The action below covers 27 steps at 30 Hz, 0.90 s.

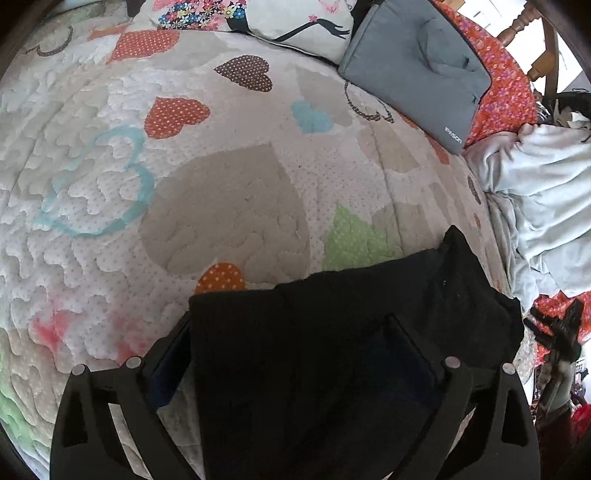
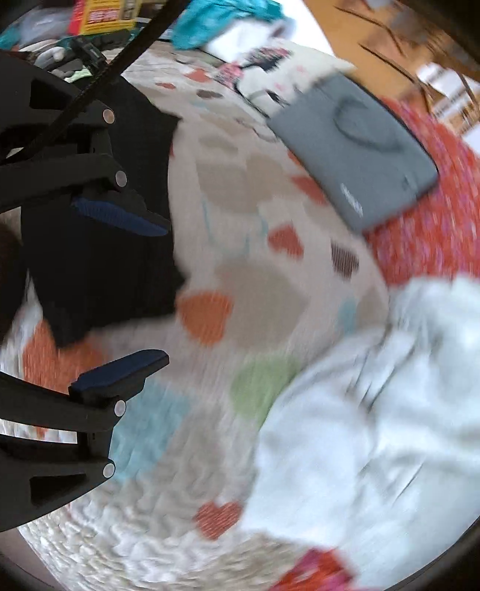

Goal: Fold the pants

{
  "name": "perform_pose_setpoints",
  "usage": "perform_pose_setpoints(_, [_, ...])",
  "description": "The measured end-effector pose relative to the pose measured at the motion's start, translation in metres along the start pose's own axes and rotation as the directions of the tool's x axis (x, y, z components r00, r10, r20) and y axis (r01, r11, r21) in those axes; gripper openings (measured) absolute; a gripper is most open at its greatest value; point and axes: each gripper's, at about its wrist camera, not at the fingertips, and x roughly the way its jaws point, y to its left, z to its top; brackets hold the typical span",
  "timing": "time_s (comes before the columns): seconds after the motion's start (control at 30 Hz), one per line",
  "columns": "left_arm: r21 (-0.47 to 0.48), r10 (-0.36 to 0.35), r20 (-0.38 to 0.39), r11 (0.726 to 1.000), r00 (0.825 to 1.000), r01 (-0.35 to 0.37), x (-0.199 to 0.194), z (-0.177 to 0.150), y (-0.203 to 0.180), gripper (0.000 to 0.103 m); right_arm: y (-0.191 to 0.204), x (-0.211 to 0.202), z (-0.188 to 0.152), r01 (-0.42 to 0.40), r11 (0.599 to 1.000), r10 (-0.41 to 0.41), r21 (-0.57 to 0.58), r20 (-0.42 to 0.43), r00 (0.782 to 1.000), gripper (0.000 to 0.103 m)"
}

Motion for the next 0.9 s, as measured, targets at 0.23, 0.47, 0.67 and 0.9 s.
perform_pose_setpoints(0.23, [0.041, 0.039, -0.049, 0.998, 0.998, -0.037, 0.000, 0.003, -0.005, 0.067, -0.004, 0.049, -0.002, -0.205, 0.978, 0.207, 0.028, -0.095, 0.974, 0.069])
perform_pose_setpoints(0.47, [-0.007, 0.080, -0.007, 0.997, 0.997, -0.080, 0.009, 0.006, -0.018, 0.058, 0.048, 0.071, -0.019, -0.117, 0.980, 0.088, -0.161, -0.178, 0.980, 0.021])
perform_pose_setpoints(0.67, [-0.072, -0.011, 0.005, 0.997, 1.000, 0.012, -0.006, 0.014, -0.014, 0.046, 0.059, 0.043, -0.002, -0.215, 0.969, 0.198, -0.123, -0.140, 0.970, 0.014])
perform_pose_setpoints(0.9, [-0.062, -0.019, 0.038, 0.998, 0.999, 0.021, -0.020, 0.036, -0.026, 0.045, 0.073, 0.022, 0.029, -0.216, 0.965, 0.206, -0.152, -0.081, 0.975, 0.014])
